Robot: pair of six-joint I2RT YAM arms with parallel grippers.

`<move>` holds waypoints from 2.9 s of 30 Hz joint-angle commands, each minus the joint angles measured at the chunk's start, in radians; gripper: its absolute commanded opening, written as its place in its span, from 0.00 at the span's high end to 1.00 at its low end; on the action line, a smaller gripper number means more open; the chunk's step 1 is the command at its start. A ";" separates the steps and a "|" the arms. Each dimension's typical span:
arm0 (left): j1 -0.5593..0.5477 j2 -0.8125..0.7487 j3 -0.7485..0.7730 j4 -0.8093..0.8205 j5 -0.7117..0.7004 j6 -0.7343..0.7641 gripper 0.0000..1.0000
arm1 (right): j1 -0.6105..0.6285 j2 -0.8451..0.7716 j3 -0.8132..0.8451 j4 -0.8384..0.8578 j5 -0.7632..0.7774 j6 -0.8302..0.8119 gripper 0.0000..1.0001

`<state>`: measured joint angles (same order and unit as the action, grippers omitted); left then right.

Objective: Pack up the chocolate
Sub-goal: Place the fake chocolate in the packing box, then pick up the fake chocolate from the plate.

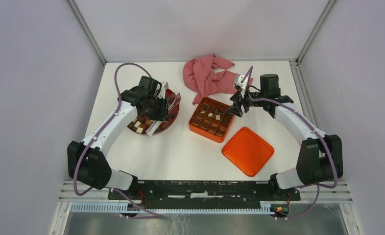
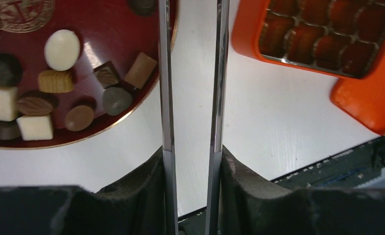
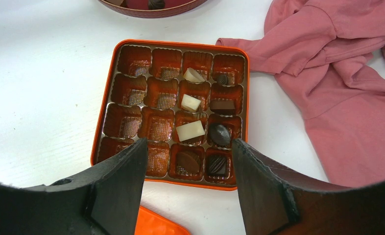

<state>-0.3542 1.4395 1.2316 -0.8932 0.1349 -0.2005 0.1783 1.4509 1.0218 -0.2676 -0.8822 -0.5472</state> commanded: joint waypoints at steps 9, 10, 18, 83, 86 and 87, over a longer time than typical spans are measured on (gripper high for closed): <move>-0.119 -0.078 -0.082 0.176 0.233 -0.120 0.98 | -0.005 -0.003 0.025 0.007 -0.016 -0.016 0.31; -0.140 -0.076 -0.077 0.180 0.216 -0.131 0.98 | -0.005 -0.003 0.025 0.006 -0.015 -0.016 0.31; -0.286 0.012 -0.026 0.147 0.043 -0.159 0.98 | -0.005 0.000 0.026 0.006 -0.015 -0.017 0.31; -0.062 0.012 -0.028 -0.103 -0.168 0.036 0.55 | -0.005 -0.006 0.023 0.004 -0.032 -0.020 0.31; -0.062 0.038 -0.019 -0.096 -0.157 0.041 0.55 | -0.006 -0.002 0.024 0.001 -0.032 -0.021 0.31; -0.062 0.048 -0.018 -0.093 -0.155 0.043 0.55 | -0.005 -0.002 0.023 -0.001 -0.032 -0.021 0.31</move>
<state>-0.4191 1.4651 1.1820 -1.0119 -0.0093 -0.2085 0.1783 1.4513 1.0218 -0.2710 -0.8902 -0.5579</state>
